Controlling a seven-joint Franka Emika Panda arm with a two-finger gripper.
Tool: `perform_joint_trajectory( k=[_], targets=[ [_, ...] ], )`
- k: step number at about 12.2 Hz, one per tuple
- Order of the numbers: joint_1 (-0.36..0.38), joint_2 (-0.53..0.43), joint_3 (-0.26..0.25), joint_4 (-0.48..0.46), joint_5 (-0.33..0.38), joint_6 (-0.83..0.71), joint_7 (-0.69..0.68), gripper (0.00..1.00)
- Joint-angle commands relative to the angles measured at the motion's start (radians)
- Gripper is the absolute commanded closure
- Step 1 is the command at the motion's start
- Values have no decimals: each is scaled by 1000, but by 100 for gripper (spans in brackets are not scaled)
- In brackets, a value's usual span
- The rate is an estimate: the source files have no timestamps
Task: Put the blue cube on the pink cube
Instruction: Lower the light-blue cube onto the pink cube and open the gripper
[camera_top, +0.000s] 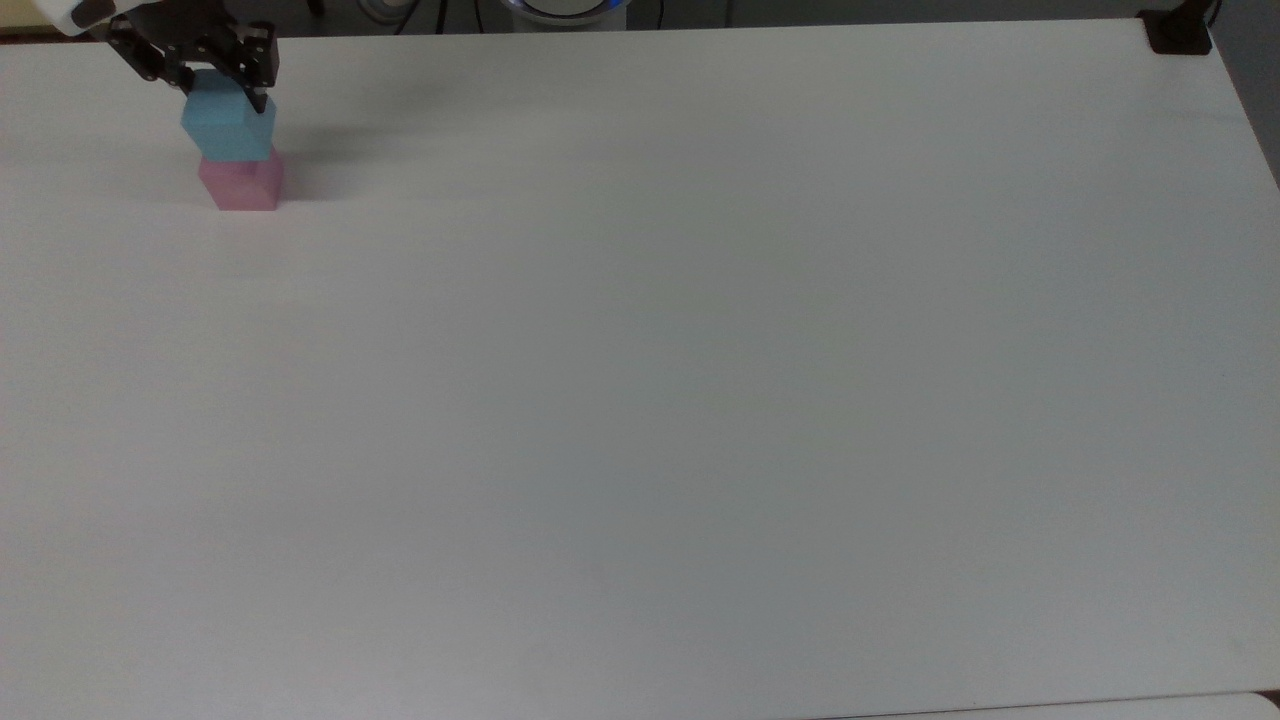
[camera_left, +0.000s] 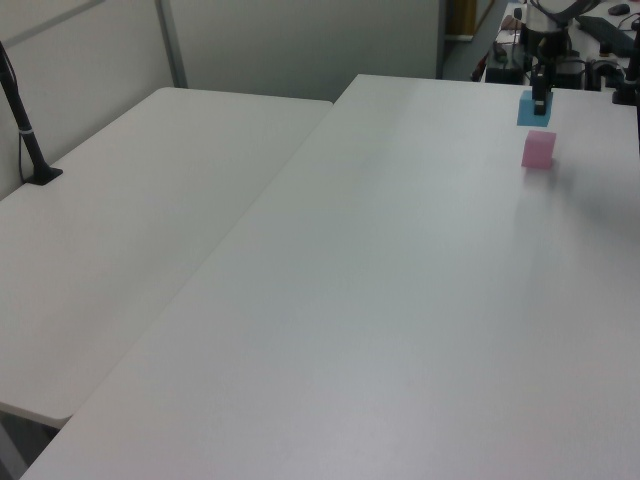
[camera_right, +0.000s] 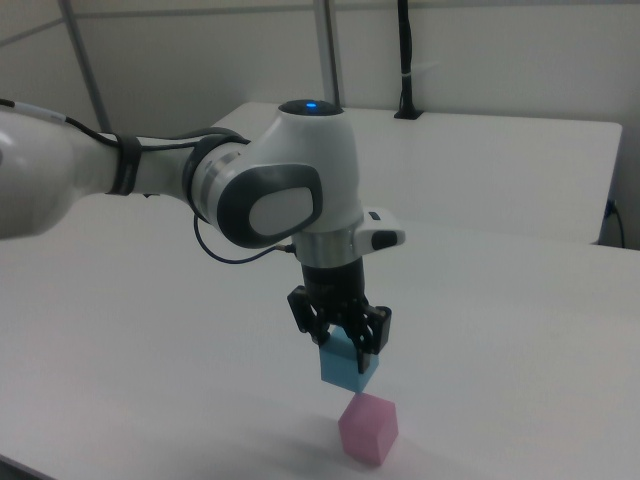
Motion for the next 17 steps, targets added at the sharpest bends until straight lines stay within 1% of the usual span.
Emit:
perform_joint_trajectory(
  k=[1,3,5,8,10,11,12,13,17],
  targets=[
    [-26,15,-8,-22,8,53,-58,58],
    [-34,18,-22,-25,2,65,-64,58],
    [-46,18,-25,-36,2,67,-87,58],
    [-46,18,-25,-88,-5,133,-90,54],
    [-46,32,-25,-99,-5,154,-90,53],
    [-46,34,-25,-99,-5,154,-90,41],
    [-46,34,-25,-97,-5,154,-89,22],
    [-47,32,-25,-96,-5,153,-81,0],
    [-57,23,-27,-90,-4,142,-76,0]
  ],
)
